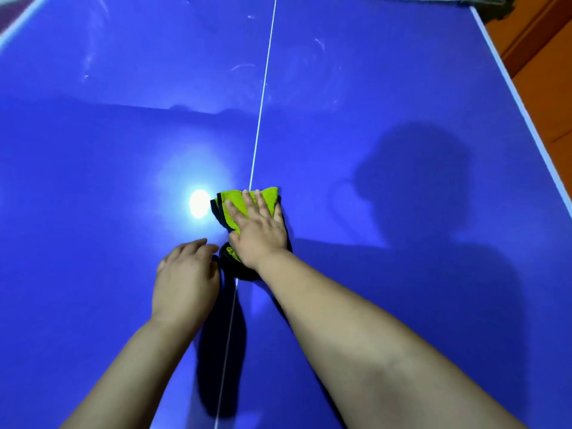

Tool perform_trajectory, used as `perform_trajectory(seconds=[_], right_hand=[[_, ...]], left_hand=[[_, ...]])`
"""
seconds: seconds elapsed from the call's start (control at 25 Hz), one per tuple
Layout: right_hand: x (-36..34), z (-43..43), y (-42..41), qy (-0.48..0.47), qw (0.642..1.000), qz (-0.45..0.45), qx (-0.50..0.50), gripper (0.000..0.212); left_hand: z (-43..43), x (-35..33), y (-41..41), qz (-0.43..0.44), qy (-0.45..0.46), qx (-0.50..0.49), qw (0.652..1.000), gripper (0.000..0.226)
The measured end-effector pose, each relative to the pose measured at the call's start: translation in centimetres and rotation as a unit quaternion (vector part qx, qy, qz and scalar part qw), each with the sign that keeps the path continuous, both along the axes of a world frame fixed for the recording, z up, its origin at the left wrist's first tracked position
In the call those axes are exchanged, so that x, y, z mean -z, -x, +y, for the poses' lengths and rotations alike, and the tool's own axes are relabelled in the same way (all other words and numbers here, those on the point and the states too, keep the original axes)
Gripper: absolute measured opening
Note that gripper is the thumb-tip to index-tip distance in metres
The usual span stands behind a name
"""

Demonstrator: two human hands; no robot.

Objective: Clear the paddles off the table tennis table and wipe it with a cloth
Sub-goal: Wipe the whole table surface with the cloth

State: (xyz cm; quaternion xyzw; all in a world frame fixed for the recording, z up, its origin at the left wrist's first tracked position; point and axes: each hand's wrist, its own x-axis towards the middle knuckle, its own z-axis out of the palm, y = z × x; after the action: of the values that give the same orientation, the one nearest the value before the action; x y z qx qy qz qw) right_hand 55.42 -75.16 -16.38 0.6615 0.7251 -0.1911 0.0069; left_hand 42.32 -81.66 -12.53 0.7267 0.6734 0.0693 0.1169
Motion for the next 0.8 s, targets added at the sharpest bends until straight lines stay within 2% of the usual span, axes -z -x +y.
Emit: perform_trajectory(seconds=[0.24,0.48,0.8], right_hand=[[0.8,7.3,-12.4,-0.018,1.000,0.018,-0.017,0.062],[1.8,10.8,-30.4,-0.053,0.996,0.013,0.071,0.062],[1.8,8.9,-50.1,-0.050,0.977,-0.023,0.204,0.062]], left_hand=[[4.9,0.6,-12.7,0.013,-0.014,-0.033,0.999,0.031],[9.7,1.6,-29.0,-0.009,-0.013,0.012,1.000,0.033],[10.0,2.5,-42.8,-0.010,-0.003,0.103,0.995,0.034]])
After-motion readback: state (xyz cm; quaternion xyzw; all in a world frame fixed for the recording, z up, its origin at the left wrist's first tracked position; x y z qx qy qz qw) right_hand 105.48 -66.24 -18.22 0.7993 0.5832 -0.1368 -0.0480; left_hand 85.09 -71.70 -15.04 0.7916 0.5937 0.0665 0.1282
